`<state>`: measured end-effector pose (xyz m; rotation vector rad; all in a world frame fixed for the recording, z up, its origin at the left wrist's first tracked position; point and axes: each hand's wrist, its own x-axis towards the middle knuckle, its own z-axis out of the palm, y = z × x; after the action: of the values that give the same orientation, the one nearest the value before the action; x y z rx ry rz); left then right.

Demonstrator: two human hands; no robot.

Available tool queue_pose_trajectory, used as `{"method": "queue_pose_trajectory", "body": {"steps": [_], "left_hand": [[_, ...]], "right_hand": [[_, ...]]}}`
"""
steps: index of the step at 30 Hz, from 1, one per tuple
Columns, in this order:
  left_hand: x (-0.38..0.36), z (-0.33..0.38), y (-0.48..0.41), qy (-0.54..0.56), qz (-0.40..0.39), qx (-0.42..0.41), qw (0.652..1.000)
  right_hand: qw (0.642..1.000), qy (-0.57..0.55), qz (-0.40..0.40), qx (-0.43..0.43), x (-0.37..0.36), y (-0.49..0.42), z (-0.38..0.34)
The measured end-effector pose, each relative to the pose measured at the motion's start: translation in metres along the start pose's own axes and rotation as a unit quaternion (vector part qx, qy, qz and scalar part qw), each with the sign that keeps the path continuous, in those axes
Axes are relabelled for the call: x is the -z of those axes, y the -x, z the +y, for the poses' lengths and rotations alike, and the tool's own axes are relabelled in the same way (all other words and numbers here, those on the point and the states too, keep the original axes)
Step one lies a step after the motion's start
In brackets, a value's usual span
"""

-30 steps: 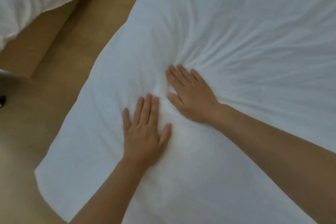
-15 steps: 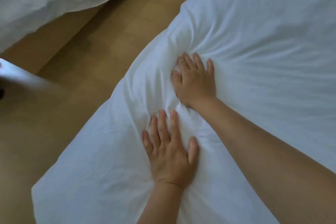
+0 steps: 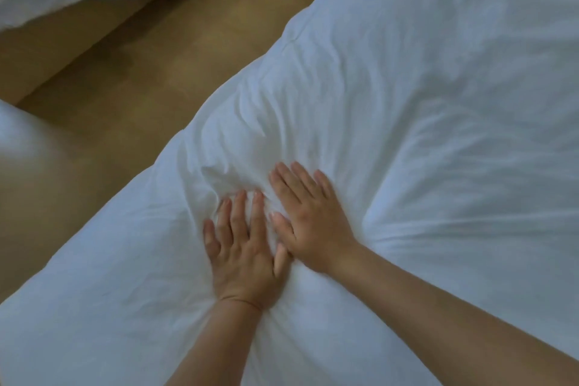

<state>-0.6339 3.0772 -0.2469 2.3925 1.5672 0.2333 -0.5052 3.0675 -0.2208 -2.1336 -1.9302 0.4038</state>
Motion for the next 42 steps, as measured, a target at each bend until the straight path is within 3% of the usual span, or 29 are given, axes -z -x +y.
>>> {"method": "queue_pose_trajectory", "body": {"steps": [3,9,13,16,19,21,23,27,30,32,35,36,39,42], "left_hand": [[0.002,0.006,0.009,-0.008,0.002,0.008,1.0],[0.007,0.019,0.063,0.003,-0.081,0.034,0.996],[0.011,0.024,0.158,-0.025,-0.127,0.012,0.992],[0.016,0.028,0.238,-0.027,-0.164,0.007,0.986],[0.017,0.047,0.268,-0.013,-0.184,0.089,0.979],[0.019,0.078,0.268,-0.001,-0.167,0.088,0.982],[0.011,0.122,0.269,0.023,-0.13,0.016,0.991],[-0.039,0.217,0.34,-0.004,-0.178,-0.008,0.984],[-0.069,0.272,0.444,0.0,-0.245,-0.047,0.968],[-0.067,0.299,0.502,-0.016,-0.282,-0.11,0.953],[-0.053,0.334,0.553,-0.057,-0.323,-0.217,0.919],[-0.047,0.345,0.558,-0.037,-0.326,-0.246,0.912],[-0.045,0.37,0.556,0.037,-0.228,-0.296,0.927],[-0.055,0.387,0.549,-0.016,-0.292,-0.284,0.913]], "right_hand": [[1.0,-0.004,0.011,-0.021,-0.006,0.016,-0.005],[0.998,0.052,0.013,-0.03,-0.012,0.084,-0.007],[0.998,0.047,-0.012,0.028,-0.027,0.189,-0.02],[0.992,0.01,-0.082,0.099,-0.024,0.27,-0.041],[0.988,-0.089,-0.05,0.12,-0.013,0.307,-0.034],[0.99,-0.122,0.032,0.056,0.004,0.321,-0.008],[0.992,-0.097,0.083,-0.016,0.026,0.342,0.03],[0.996,0.048,-0.037,-0.06,0.041,0.447,0.104],[0.987,0.052,-0.081,-0.129,0.037,0.576,0.126],[0.981,0.047,-0.097,-0.16,0.037,0.664,0.128],[0.978,0.065,-0.146,-0.131,0.047,0.76,0.13],[0.979,0.063,-0.144,-0.127,0.054,0.777,0.132],[0.977,0.055,-0.071,-0.196,0.073,0.792,0.153],[0.943,0.024,-0.054,-0.329,0.077,0.798,0.174]]}}
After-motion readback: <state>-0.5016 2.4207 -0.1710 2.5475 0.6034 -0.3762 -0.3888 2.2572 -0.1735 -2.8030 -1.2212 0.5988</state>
